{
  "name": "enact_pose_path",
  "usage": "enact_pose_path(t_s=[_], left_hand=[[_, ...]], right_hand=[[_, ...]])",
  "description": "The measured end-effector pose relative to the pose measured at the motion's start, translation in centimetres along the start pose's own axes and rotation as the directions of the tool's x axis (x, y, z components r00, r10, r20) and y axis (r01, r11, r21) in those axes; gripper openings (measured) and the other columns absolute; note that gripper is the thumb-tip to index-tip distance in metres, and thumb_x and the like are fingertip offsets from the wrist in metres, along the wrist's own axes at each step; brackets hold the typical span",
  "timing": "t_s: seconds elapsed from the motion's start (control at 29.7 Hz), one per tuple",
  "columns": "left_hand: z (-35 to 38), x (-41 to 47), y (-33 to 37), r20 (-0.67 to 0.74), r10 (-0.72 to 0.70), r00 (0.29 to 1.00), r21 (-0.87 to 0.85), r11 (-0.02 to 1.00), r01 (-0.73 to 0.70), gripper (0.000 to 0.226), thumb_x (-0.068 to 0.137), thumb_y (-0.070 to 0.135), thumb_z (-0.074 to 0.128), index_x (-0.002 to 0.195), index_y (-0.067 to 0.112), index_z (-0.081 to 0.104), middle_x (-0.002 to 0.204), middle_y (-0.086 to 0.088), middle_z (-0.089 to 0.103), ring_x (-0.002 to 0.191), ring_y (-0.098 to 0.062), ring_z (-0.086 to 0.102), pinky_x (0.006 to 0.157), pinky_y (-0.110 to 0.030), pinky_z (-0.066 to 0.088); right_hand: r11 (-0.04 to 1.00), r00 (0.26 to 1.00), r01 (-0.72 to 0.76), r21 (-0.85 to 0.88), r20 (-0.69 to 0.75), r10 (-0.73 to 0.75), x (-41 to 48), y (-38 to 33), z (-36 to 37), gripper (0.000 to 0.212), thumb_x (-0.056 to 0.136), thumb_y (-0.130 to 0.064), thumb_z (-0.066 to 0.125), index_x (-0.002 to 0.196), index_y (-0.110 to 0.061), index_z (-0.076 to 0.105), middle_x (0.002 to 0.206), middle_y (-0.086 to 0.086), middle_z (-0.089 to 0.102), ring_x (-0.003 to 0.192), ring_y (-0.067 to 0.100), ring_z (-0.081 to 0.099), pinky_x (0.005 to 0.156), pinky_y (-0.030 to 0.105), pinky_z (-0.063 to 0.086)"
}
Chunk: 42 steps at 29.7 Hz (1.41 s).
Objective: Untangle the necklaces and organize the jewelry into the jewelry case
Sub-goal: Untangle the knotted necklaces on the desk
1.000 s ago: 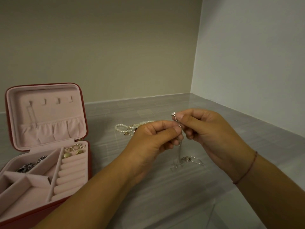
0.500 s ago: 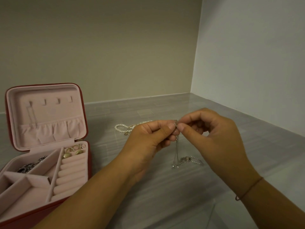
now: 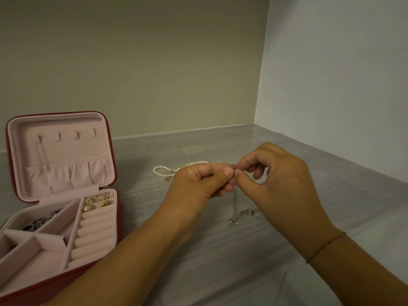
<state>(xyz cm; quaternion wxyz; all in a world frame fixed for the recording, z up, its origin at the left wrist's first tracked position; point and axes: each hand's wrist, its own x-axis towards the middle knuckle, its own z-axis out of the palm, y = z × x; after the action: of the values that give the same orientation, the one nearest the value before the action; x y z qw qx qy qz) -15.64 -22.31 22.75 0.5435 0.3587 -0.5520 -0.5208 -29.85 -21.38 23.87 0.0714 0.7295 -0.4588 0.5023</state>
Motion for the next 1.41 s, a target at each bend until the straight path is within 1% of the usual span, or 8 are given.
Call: enact_pose_path(t_s=[0.1, 0.2, 0.3, 0.54, 0.67, 0.84, 1.18, 1.41], left_hand=[[-0.1, 0.0, 0.1, 0.001, 0.007, 1.000, 0.025, 1.000, -0.007, 0.011, 0.086, 0.012, 0.063, 0.082, 0.012, 0.073, 0.066, 0.003, 0.069, 0.062, -0.004, 0.061, 0.067, -0.017, 0.052], [0.0, 0.1, 0.1, 0.020, -0.039, 0.999, -0.004, 0.999, 0.039, 0.012, 0.085, 0.017, 0.063, 0.078, 0.014, 0.073, 0.068, 0.002, 0.069, 0.062, -0.005, 0.061, 0.066, -0.019, 0.051], [0.1, 0.1, 0.0, 0.061, -0.070, 0.996, -0.042, 0.996, 0.073, 0.012, 0.085, 0.017, 0.061, 0.082, 0.011, 0.071, 0.069, 0.002, 0.068, 0.063, -0.005, 0.060, 0.064, -0.017, 0.050], [-0.2, -0.1, 0.2, 0.028, 0.000, 1.000, -0.002, 1.000, 0.000, 0.006, 0.080, 0.010, 0.068, 0.083, 0.011, 0.073, 0.071, 0.000, 0.072, 0.064, -0.005, 0.063, 0.063, -0.014, 0.050], [-0.2, -0.2, 0.1, 0.013, 0.161, 0.987, 0.218, 0.963, -0.160, 0.006, 0.082, 0.006, 0.069, 0.081, 0.011, 0.072, 0.071, -0.001, 0.071, 0.066, -0.006, 0.062, 0.064, -0.014, 0.051], [0.1, -0.4, 0.2, 0.010, 0.214, 0.977, 0.295, 0.933, -0.208, 0.004, 0.082, 0.005, 0.066, 0.081, 0.006, 0.070, 0.078, -0.014, 0.068, 0.068, -0.012, 0.057, 0.065, -0.018, 0.048], [-0.1, -0.2, 0.5, -0.006, 0.210, 0.978, 0.193, 0.959, -0.205, 0.004, 0.081, 0.006, 0.070, 0.081, 0.010, 0.071, 0.067, 0.004, 0.068, 0.063, -0.002, 0.059, 0.063, -0.013, 0.049], [-0.2, -0.4, 0.1, 0.036, 0.346, 0.937, 0.385, 0.861, -0.333, 0.011, 0.081, 0.008, 0.072, 0.079, 0.018, 0.070, 0.068, 0.009, 0.065, 0.063, 0.000, 0.056, 0.061, -0.012, 0.045]], right_hand=[[0.969, 0.986, -0.160, 0.187, 0.081, 0.147, 0.1, 0.1, -0.2, 0.008, 0.076, -0.017, 0.073, 0.071, -0.019, 0.067, 0.066, -0.011, 0.058, 0.061, 0.003, 0.052, 0.055, 0.006, 0.038], [0.737, 0.898, -0.432, 0.520, 0.327, 0.295, 0.5, 0.3, -0.8, 0.005, 0.079, -0.008, 0.069, 0.076, -0.013, 0.070, 0.066, -0.004, 0.066, 0.059, 0.000, 0.056, 0.058, 0.008, 0.042], [0.636, 0.855, -0.513, 0.577, 0.408, 0.321, 0.7, 0.7, -1.0, 0.004, 0.080, -0.006, 0.066, 0.079, -0.009, 0.069, 0.065, -0.004, 0.067, 0.061, -0.001, 0.059, 0.058, 0.006, 0.042], [0.780, 0.905, -0.403, 0.478, 0.336, 0.262, 1.0, 0.9, -1.3, 0.004, 0.073, -0.013, 0.076, 0.072, -0.017, 0.073, 0.070, 0.003, 0.068, 0.064, 0.008, 0.054, 0.063, 0.017, 0.046], [0.773, 0.899, -0.407, 0.487, 0.365, 0.243, 1.0, 0.8, -1.7, 0.005, 0.072, -0.012, 0.076, 0.070, -0.015, 0.073, 0.068, 0.003, 0.069, 0.062, 0.009, 0.053, 0.060, 0.016, 0.045], [0.783, 0.899, -0.406, 0.472, 0.361, 0.249, 0.5, 1.0, -1.3, 0.003, 0.075, -0.013, 0.073, 0.073, -0.016, 0.072, 0.068, 0.002, 0.066, 0.064, 0.009, 0.054, 0.062, 0.018, 0.046], [0.719, 0.900, -0.431, 0.545, 0.319, 0.297, 0.1, 1.1, -0.7, 0.002, 0.074, -0.014, 0.073, 0.076, -0.013, 0.073, 0.078, 0.015, 0.069, 0.070, 0.017, 0.058, 0.067, 0.023, 0.050], [0.781, 0.904, -0.403, 0.478, 0.341, 0.257, 0.4, 1.3, -1.1, 0.003, 0.074, -0.018, 0.075, 0.076, -0.016, 0.073, 0.074, 0.006, 0.069, 0.069, 0.013, 0.057, 0.067, 0.022, 0.049]])
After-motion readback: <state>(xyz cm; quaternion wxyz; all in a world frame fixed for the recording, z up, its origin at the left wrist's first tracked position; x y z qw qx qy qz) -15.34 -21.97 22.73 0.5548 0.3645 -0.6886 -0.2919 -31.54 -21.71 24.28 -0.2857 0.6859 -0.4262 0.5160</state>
